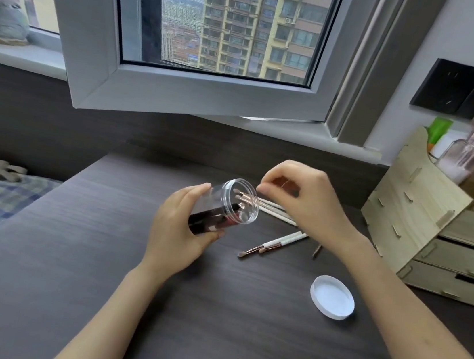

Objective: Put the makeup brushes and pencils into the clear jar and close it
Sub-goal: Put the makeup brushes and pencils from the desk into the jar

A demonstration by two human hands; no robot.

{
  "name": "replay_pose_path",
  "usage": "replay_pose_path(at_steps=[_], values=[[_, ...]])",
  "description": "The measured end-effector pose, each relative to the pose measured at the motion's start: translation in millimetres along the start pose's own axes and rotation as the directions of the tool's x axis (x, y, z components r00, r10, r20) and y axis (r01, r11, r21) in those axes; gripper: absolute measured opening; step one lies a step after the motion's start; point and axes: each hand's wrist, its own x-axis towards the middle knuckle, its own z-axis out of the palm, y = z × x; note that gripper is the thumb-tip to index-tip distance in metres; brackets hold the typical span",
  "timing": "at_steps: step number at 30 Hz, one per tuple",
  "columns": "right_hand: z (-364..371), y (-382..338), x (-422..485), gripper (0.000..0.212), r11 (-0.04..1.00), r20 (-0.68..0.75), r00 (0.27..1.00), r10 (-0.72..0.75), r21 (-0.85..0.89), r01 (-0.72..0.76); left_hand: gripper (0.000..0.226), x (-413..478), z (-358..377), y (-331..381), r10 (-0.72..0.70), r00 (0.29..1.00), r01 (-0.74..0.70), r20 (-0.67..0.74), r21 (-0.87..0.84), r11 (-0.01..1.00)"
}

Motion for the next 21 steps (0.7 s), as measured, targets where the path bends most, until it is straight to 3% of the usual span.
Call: replay_pose_path(at_steps=[2,3,5,7,10,15,21], values=[[-6,22,-2,0.006,0.987,-0.13,0.98,0.147,0.091,-0.136,0.078,1,-1,0,-0.048,0.999,0.048,-0.026,-0.01,0.999],[-9,38,-4,0.009,0.977,-0.149,0.966,0.212,0.056,-0.206,0.077,2,-2,0,-0.071,0.997,0.07,-0.041,-0.021,0.997],[-12,70,-13,0.013,0.931,-0.08,0.944,0.321,-0.154,-0.33,0.076,3,-2,0,-0.103,0.993,0.1,-0.064,-0.046,0.994],[-8,97,-28,0.017,0.871,0.052,0.917,0.395,-0.337,-0.356,0.076,4,-2,-1,-0.123,0.99,0.118,-0.075,-0.063,0.991],[4,117,-51,0.016,0.828,0.213,0.932,0.294,-0.543,-0.137,0.076,4,0,-2,-0.13,0.988,0.125,-0.08,-0.067,0.99],[23,125,-70,0.013,0.732,0.341,0.94,-0.03,-0.632,0.253,0.078,2,3,0,-0.118,0.991,0.116,-0.063,-0.033,0.993],[29,113,-56,0.018,0.542,0.477,0.862,-0.17,-0.685,0.486,0.078,0,4,2,-0.096,0.995,0.096,-0.025,-0.001,0.995]])
